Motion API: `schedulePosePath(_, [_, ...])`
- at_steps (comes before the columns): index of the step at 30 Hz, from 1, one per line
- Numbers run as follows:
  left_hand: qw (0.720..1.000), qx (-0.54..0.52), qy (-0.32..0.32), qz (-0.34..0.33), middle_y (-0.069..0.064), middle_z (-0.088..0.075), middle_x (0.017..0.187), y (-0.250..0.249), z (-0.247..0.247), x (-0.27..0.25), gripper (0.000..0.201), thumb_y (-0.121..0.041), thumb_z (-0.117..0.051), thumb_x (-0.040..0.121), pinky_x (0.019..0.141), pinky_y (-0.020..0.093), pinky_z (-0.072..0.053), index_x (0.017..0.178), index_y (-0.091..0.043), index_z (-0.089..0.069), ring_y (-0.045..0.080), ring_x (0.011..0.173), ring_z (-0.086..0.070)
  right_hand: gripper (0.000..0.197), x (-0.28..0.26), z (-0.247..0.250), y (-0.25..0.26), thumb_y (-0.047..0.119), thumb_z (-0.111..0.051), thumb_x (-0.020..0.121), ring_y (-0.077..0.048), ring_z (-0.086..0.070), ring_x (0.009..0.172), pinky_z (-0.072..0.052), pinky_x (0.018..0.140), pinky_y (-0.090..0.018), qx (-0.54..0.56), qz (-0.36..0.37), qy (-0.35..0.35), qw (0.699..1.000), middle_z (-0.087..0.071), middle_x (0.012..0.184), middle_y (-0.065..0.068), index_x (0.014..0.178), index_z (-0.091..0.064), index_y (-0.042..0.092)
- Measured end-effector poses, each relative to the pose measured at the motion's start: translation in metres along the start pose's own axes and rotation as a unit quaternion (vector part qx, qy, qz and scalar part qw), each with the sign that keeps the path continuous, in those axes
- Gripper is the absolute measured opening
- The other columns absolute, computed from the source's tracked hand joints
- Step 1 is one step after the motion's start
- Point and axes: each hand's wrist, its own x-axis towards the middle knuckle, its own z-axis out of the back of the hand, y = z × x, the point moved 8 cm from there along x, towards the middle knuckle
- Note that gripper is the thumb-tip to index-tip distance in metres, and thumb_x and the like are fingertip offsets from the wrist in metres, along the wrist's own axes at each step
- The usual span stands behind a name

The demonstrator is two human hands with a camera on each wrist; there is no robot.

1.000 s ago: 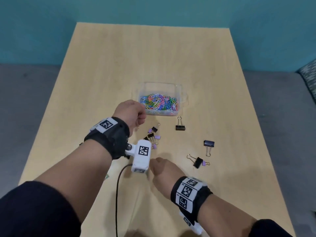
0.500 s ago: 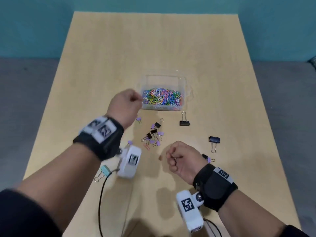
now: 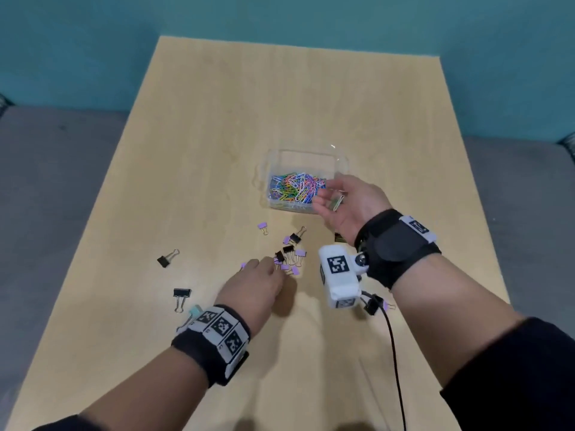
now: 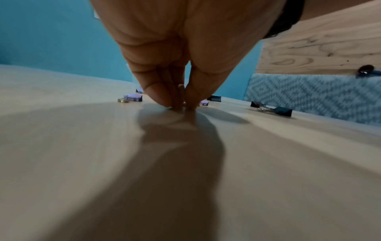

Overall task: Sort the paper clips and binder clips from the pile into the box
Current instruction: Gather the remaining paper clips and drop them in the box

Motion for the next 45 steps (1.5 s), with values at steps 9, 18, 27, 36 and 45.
schedulePosePath(9, [0.985,-0.131,-0.034,0.103,-0.001,-0.045,0.089,0.027,-0.002,0.003,0.006,-0.013,-0.051,0.088,0.064,0.034,-0.046,0.083,-0.016,-0.051,0.025,0.074,-0.051,0.02,-0.035,0.013,0.034,0.024,-0.056,0.093,-0.011,-0.058,0.082,-0.054,0.078,-0.036,-0.276,0.153,-0.035,0.948,-0.057,0.099,0.001,0.112,-0.057,0.017])
schedulePosePath(18, [0.947,-0.206,-0.077,0.236,0.0,-0.052,0.081,0.048,0.0,-0.01,0.018,-0.028,-0.055,0.089,0.056,0.029,-0.033,0.08,-0.017,-0.045,0.022,0.069,-0.051,0.012,-0.08,0.149,-0.007,0.014,-0.057,0.09,-0.02,-0.057,0.072,-0.05,0.066,-0.038,-0.356,0.177,-0.124,0.909,-0.063,0.086,-0.005,0.098,-0.063,0.019])
schedulePosePath(27, [0.966,-0.145,0.0,0.216,0.004,-0.053,0.09,0.031,-0.001,0.003,0.006,-0.015,-0.051,0.087,0.06,0.028,-0.039,0.082,-0.012,-0.054,0.022,0.075,-0.055,0.024,-0.092,0.192,-0.021,0.021,-0.057,0.089,-0.019,-0.057,0.094,-0.046,0.081,-0.035,-0.582,0.209,-0.161,0.769,-0.056,0.105,-0.001,0.113,-0.056,0.018])
schedulePosePath(36, [0.922,-0.276,-0.142,0.23,-0.001,-0.061,0.072,0.038,0.077,0.039,0.011,-0.012,-0.05,0.077,0.053,0.028,-0.041,0.081,-0.02,-0.055,0.021,0.066,-0.058,0.037,-0.05,0.158,-0.019,0.049,-0.049,0.089,-0.03,-0.049,0.095,-0.046,0.078,-0.04,-0.706,0.187,-0.155,0.665,-0.047,0.103,-0.007,0.11,-0.044,0.018])
schedulePosePath(45, [0.894,-0.333,-0.22,0.202,0.001,-0.068,0.094,0.076,0.134,0.069,0.02,-0.018,-0.061,0.079,0.079,0.036,-0.053,0.098,-0.017,-0.066,0.024,0.084,-0.064,0.012,-0.029,0.152,-0.009,0.028,-0.051,0.081,-0.023,-0.057,0.067,-0.044,0.057,-0.032,-0.677,0.143,-0.141,0.708,-0.056,0.081,-0.004,0.082,-0.049,0.016])
